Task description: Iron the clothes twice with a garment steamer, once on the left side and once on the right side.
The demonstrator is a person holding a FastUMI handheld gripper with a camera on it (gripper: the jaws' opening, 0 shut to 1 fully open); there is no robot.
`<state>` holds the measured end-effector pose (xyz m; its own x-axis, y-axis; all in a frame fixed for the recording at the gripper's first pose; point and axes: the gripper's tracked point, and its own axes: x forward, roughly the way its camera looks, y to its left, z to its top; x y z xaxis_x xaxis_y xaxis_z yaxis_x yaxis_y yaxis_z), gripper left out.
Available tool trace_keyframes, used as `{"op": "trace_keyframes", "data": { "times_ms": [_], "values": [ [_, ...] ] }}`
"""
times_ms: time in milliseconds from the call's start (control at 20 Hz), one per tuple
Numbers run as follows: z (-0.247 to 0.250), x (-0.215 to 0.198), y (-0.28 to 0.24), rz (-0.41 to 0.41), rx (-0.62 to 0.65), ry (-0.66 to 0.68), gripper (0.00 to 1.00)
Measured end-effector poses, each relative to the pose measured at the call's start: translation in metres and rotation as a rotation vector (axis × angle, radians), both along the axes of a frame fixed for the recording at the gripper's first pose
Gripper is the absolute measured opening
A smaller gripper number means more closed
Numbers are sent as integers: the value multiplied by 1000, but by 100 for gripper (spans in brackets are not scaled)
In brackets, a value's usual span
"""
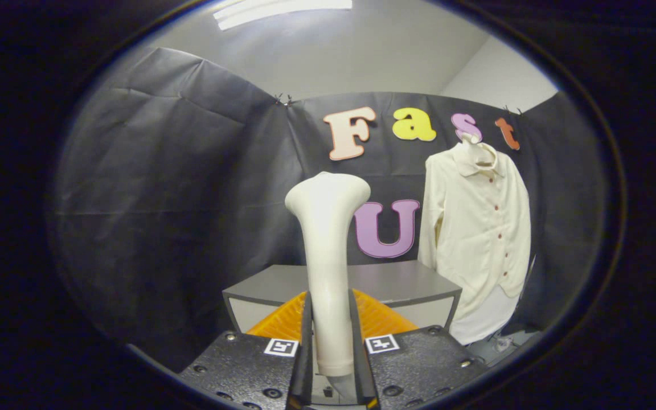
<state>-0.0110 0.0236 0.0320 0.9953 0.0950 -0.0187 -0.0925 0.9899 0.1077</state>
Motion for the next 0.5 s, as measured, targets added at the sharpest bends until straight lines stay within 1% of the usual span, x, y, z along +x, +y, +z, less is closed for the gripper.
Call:
{"op": "trace_keyframes", "data": {
  "times_ms": [200,500],
  "values": [
    [-2,-17,15,2,23,-13,29],
    [-2,-41,22,9,5,-29,28]
  ]
}}
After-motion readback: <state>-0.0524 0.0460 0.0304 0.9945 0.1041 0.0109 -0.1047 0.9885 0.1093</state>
